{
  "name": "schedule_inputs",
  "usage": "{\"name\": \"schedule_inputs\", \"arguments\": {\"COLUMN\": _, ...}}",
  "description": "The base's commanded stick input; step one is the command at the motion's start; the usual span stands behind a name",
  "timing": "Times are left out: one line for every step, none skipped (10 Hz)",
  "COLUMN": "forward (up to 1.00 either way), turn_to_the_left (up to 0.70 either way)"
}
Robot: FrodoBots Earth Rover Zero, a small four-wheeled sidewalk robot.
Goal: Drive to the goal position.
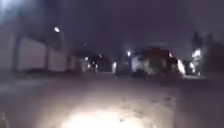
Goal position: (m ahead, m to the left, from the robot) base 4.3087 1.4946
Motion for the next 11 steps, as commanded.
{"name": "schedule_inputs", "arguments": {"forward": 0.7, "turn_to_the_left": 0.0}}
{"name": "schedule_inputs", "arguments": {"forward": 0.7, "turn_to_the_left": -0.12}}
{"name": "schedule_inputs", "arguments": {"forward": 0.7, "turn_to_the_left": -0.35}}
{"name": "schedule_inputs", "arguments": {"forward": 0.7, "turn_to_the_left": -0.35}}
{"name": "schedule_inputs", "arguments": {"forward": 0.7, "turn_to_the_left": -0.19}}
{"name": "schedule_inputs", "arguments": {"forward": 0.7, "turn_to_the_left": 0.0}}
{"name": "schedule_inputs", "arguments": {"forward": 0.7, "turn_to_the_left": 0.0}}
{"name": "schedule_inputs", "arguments": {"forward": 0.7, "turn_to_the_left": 0.0}}
{"name": "schedule_inputs", "arguments": {"forward": 0.7, "turn_to_the_left": 0.0}}
{"name": "schedule_inputs", "arguments": {"forward": 0.7, "turn_to_the_left": 0.0}}
{"name": "schedule_inputs", "arguments": {"forward": 0.7, "turn_to_the_left": 0.0}}
